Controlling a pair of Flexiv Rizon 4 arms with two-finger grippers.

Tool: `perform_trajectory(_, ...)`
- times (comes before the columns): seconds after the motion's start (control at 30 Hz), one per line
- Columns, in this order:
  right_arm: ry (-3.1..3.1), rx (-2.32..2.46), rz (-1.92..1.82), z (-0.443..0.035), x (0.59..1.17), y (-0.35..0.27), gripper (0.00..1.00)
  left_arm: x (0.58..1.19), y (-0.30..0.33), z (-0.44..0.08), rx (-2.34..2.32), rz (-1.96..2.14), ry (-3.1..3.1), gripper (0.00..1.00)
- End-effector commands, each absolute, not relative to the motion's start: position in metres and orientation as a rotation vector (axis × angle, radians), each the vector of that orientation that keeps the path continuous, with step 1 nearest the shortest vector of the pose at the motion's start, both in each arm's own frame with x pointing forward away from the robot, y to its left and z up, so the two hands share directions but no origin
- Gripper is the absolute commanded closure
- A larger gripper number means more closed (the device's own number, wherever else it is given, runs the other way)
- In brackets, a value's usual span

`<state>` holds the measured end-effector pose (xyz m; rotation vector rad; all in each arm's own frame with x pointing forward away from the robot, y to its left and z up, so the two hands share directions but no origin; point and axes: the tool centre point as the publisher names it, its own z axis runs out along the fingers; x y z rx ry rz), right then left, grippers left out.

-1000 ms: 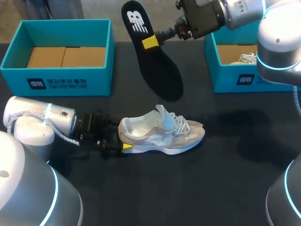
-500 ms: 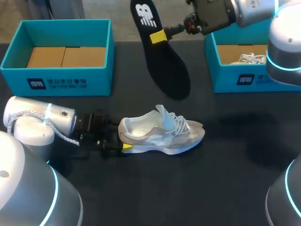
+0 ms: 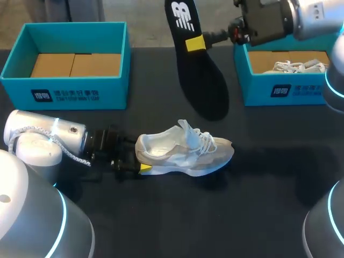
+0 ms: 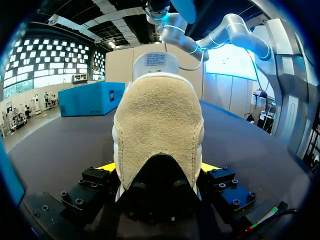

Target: Take the shoe out of the shoebox, open the shoe tongue, remove and reinsert the insole, then place the shoe into the shoebox

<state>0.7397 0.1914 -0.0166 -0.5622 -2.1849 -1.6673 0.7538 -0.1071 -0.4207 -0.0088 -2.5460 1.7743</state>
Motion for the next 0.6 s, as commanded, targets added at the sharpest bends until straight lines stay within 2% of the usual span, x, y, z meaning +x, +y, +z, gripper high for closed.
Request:
perform_trajectory(0.03,-2.167,-0.616,-1.722,-0.020,0.722,0.187,1.00,0.752,-0.107,-0.423,-0.008,1.776,-2.548,1.00)
perform_trajectory(0.6,-2.094,-0.676,-1.808,-0.014,0.677,0.191,1.00,0.752,-0.107,-0.423,-0.008,1.776,-2.548,1.00)
